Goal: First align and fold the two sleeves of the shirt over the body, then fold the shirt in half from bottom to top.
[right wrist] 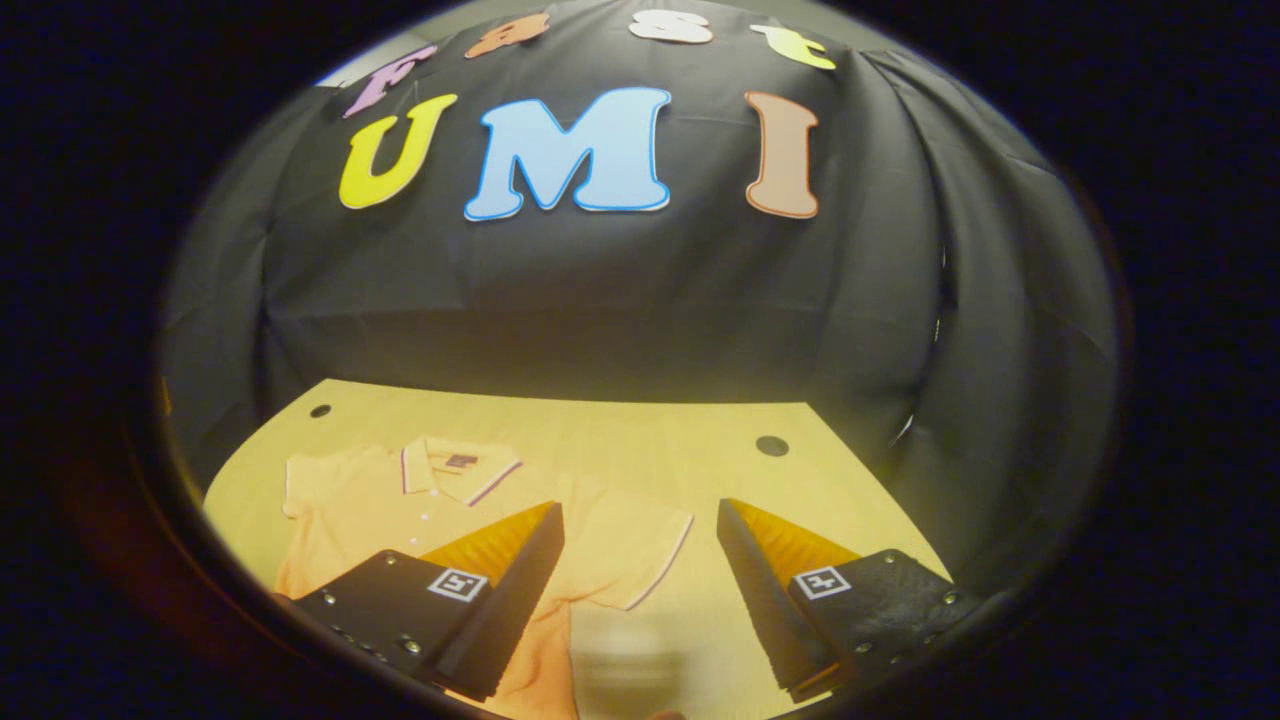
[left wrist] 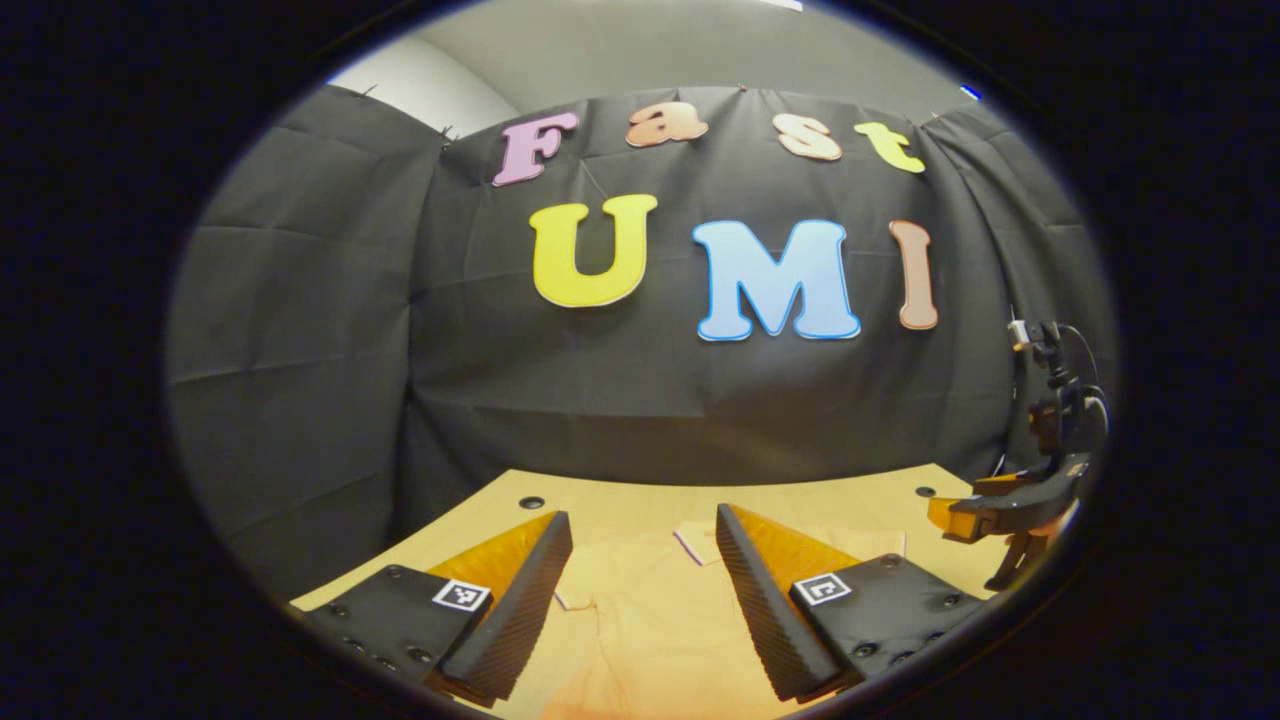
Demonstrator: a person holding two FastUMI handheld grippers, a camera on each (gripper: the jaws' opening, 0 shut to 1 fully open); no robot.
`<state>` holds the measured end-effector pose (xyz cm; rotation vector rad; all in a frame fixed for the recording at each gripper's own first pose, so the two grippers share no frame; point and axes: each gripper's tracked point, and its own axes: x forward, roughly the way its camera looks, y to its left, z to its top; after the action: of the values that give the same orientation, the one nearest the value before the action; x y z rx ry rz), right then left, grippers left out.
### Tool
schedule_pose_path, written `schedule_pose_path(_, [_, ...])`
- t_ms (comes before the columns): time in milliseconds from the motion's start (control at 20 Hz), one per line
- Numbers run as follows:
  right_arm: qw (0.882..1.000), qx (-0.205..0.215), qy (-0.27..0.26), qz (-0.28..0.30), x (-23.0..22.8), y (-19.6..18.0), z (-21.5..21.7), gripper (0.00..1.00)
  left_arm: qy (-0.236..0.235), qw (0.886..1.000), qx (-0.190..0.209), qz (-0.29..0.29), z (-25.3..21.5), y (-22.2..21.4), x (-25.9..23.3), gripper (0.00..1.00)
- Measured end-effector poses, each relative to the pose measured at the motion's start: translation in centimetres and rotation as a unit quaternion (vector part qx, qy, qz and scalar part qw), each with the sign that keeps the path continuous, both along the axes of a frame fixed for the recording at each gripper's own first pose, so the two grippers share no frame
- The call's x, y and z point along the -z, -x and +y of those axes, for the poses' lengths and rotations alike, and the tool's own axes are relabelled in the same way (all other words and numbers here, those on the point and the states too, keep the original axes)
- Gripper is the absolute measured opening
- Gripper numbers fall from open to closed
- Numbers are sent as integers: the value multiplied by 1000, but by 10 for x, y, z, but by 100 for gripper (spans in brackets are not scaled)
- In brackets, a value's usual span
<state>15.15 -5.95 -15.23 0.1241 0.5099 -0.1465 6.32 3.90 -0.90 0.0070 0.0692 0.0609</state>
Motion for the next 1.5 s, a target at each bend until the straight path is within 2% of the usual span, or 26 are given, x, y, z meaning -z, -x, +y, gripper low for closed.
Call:
schedule_pose_path(400, [998,5,-35,54,49,-41,-3,95,-6,1000,-20,9,7,3,5,96])
schedule_pose_path(750, [989,43,-70,127,104,-60,-15,96,-7,1000,-22,18,8,7,9,94])
schedule_pose_path(950, [984,49,-67,157,127,-64,-15,96,-7,1000,-24,18,8,8,9,96])
schedule_pose_path(1200, [982,35,-50,176,147,-73,-12,95,0,999,-33,24,9,8,13,93])
schedule_pose_path(1300, [982,32,-46,181,153,-74,-11,95,2,999,-38,25,12,7,15,96])
schedule_pose_path(1500, [979,23,-43,197,165,-71,-8,96,8,998,-47,28,14,6,20,94])
